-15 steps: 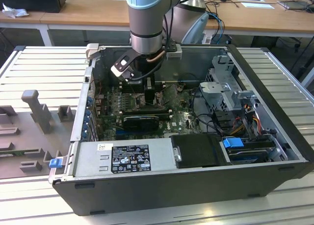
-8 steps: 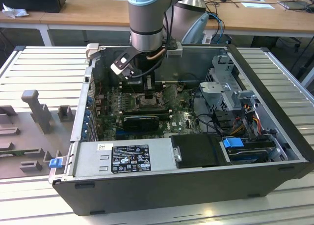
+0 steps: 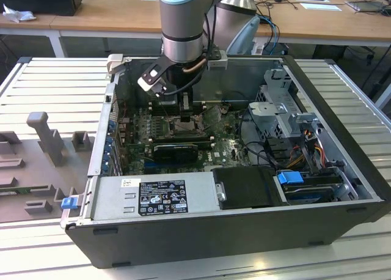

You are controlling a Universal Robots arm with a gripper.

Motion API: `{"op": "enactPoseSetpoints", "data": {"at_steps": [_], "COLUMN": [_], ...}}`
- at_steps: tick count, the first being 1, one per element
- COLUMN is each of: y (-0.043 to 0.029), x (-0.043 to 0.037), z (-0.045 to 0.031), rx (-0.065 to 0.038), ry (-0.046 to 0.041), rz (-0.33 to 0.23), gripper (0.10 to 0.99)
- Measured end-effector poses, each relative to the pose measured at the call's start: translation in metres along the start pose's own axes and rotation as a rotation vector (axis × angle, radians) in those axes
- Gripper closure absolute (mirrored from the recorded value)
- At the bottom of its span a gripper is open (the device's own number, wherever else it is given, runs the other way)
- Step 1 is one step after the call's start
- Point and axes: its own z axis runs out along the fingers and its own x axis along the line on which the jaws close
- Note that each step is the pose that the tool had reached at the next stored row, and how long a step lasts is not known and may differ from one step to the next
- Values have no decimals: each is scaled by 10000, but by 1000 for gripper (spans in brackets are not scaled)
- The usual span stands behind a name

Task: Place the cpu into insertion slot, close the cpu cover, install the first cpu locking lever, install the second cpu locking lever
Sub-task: 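Place the cpu into insertion slot, then close the cpu cover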

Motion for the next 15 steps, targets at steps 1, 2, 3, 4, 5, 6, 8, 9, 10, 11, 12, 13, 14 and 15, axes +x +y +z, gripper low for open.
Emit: {"op": "enactPoseSetpoints", "data": {"at_steps": [1,2,3,4,5,6,8,9,10,11,12,13,14,15], "y": [0,1,1,1,2,5,41,70,79,79,79,79,80,80], "x": [0,0,0,0,0,0,0,0,0,0,0,0,0,0], "z": [-7,-14,-17,-21,-23,-23,-22,-20,-19,-19,-19,-19,-23,-27], "rx": [1,0,-1,0,-1,0,20,32,36,37,38,37,38,37], "ry": [-1,-1,-2,-5,-5,-5,-8,-8,-7,-6,-7,-6,-8,-7], "rz": [0,0,0,-1,-1,0,0,1,0,0,1,1,1,0], "gripper": [980,980,980,980,980,980,980,980,980,980,980,980,980,980]}}
